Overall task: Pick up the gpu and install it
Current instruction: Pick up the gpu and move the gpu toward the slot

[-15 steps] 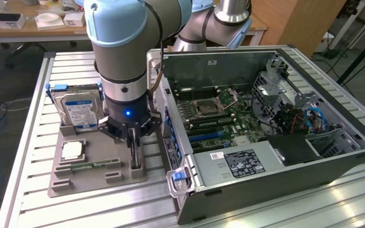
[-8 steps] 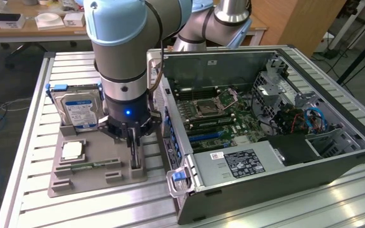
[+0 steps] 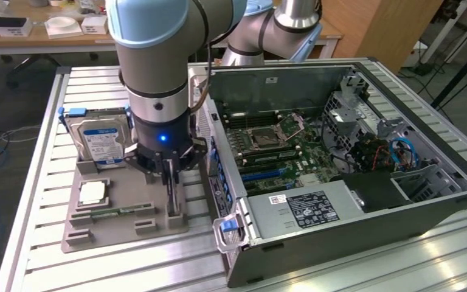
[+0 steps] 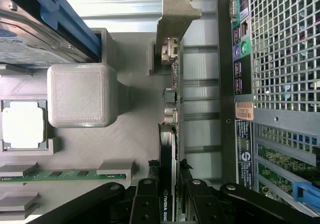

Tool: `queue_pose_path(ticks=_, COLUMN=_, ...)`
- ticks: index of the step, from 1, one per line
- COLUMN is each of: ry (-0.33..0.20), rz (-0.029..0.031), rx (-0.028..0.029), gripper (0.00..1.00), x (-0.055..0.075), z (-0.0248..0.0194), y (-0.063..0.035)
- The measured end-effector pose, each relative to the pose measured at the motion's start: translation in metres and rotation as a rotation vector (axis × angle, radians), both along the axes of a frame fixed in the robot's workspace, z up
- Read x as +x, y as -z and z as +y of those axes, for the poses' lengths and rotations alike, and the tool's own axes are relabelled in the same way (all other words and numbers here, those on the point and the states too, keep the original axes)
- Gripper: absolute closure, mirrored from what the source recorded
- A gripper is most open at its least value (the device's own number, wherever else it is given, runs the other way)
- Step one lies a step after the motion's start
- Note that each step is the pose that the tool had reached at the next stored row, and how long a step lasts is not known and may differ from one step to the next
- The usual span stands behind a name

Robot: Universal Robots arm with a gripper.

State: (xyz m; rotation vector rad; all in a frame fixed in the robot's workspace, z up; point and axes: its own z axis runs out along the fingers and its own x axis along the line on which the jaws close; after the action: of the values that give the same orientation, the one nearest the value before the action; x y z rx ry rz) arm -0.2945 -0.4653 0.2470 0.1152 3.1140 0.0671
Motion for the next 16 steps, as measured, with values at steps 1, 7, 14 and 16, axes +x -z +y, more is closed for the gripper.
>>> queue_pose_path(ticks=1, ry=0.0, rz=0.0, rx=0.0, gripper=0.74, x=0.0, z=0.0, y=-0.0015)
queue_pose_path(ticks=7, ry=0.0, rz=0.0, rx=0.0, gripper=0.74, x=0.0, z=0.0, y=-0.0122)
queue_pose_path(ticks=14, ry=0.0, rz=-0.0002, rx=0.0002, gripper=0.74, x=0.0, z=0.0, y=-0.0188)
queue_pose_path(ticks=16, ry=0.0, rz=0.0001, rx=0.0, gripper=0.74, x=0.0, z=0.0, y=-0.019)
